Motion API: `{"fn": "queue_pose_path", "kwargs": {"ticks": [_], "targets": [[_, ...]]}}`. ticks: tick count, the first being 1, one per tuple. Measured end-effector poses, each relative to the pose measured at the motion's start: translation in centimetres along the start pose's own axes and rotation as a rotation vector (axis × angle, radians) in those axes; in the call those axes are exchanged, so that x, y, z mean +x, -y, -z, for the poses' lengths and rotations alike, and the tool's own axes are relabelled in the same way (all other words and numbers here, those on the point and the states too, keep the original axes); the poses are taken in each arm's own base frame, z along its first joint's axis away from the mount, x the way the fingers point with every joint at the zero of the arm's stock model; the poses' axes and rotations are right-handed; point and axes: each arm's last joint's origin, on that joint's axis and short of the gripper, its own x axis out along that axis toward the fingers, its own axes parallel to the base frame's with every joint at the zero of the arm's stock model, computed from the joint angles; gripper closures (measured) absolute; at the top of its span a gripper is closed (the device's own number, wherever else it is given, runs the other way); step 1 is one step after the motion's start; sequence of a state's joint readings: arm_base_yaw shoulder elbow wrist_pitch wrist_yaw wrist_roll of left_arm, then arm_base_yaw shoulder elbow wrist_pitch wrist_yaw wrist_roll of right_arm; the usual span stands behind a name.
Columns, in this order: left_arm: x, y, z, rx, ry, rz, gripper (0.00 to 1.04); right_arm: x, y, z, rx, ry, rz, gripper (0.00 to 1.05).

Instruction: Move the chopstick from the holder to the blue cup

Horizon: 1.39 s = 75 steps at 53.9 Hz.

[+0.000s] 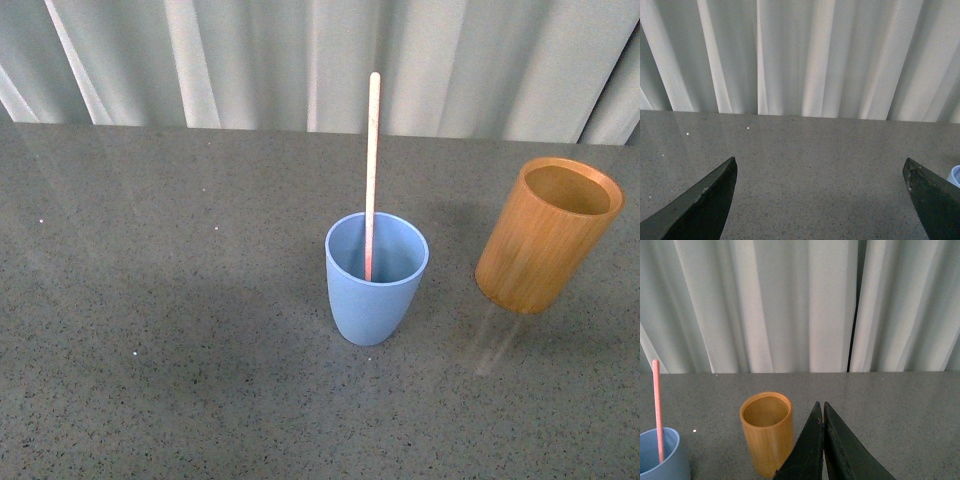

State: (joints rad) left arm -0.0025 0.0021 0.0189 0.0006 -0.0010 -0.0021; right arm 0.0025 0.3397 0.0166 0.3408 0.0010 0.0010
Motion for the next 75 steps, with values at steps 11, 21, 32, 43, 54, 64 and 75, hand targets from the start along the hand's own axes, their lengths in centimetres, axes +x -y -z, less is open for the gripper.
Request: {"fn": "queue_pose_path", "kwargs": {"ticks": [11, 21, 32, 43, 54, 64, 75], "targets": [[0.0, 0.0, 0.0, 0.0, 0.0, 0.0, 0.07, -0.6, 0.0, 0.0, 0.0, 0.003, 0.0, 1.04], [0.0, 0.0, 0.0, 0.0, 0.0, 0.0, 0.07, -1.0, 0.0, 0.0, 0.0, 0.003, 0.0, 1.04], [0.0, 0.0, 0.0, 0.0, 0.0, 0.0, 0.07, -2.2, 0.0, 0.2, 0.0, 0.0, 0.0, 1.04], [0.0, 0.0, 0.0, 0.0, 0.001, 0.0, 0.07, -2.2, 0.0, 0.3, 0.0, -0.003, 0.0, 1.04], [0.0, 0.0, 0.0, 0.0, 0.001, 0.0, 0.07, -2.2, 0.0, 0.3, 0.0, -0.003, 0.0, 0.73], [0.0, 0.0, 0.0, 0.0, 0.001, 0.0, 0.07, -2.2, 0.0, 0.3, 0.0, -0.003, 0.0, 0.43], [0.0, 0.0, 0.0, 0.0, 0.001, 0.0, 0.07, -2.2, 0.0, 0.3, 0.0, -0.003, 0.0, 0.1]]}}
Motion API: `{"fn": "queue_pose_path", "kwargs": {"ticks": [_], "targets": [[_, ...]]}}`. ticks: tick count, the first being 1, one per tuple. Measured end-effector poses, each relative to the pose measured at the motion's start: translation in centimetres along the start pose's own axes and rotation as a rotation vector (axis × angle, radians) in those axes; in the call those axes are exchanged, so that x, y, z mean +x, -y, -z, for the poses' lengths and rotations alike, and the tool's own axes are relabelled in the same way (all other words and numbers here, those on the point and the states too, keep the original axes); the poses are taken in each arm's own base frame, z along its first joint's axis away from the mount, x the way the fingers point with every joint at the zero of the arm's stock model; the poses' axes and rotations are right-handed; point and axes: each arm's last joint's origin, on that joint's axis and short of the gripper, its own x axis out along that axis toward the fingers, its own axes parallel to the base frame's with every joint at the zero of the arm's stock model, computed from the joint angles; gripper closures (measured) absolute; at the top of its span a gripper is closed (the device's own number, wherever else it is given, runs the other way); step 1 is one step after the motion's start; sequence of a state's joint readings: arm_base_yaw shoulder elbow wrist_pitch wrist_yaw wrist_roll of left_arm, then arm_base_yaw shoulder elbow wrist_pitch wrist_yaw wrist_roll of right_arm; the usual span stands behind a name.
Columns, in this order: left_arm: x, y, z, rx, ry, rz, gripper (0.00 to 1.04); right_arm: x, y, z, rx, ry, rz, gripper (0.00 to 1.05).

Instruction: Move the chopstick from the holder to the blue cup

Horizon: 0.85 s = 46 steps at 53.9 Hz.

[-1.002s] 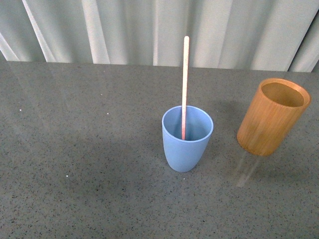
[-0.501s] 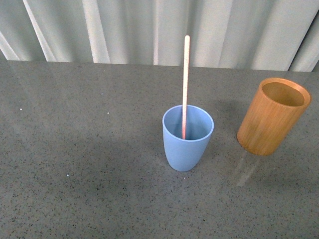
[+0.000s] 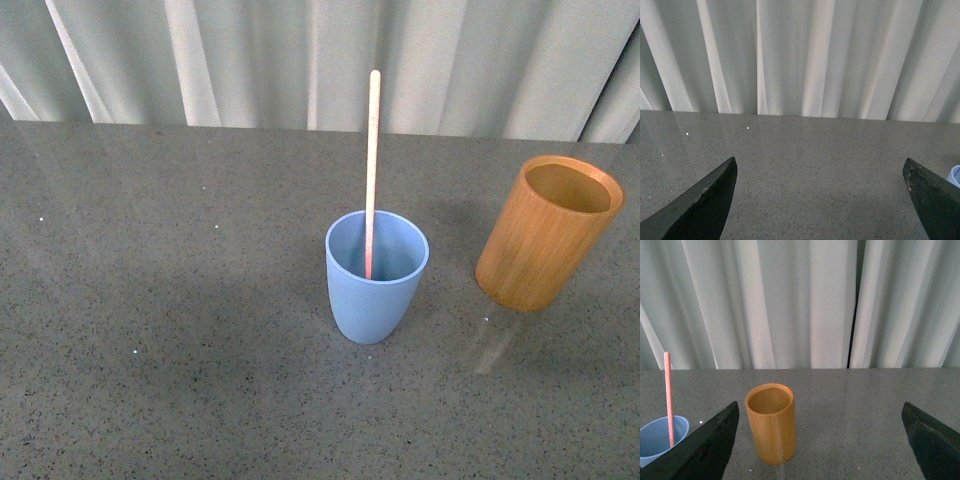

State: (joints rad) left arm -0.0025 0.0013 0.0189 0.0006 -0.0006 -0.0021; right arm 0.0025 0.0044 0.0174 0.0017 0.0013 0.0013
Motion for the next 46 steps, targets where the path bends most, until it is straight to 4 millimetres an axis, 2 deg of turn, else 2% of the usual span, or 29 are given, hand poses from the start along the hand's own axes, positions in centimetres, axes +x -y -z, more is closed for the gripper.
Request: {"fn": "queue_pose_path", "kwargs": {"ticks": [46], "targets": [[0.0, 0.0, 0.0, 0.0, 0.0, 0.0, 0.07, 0.0, 0.0, 0.0, 0.0, 0.0, 0.0, 0.1]]}}
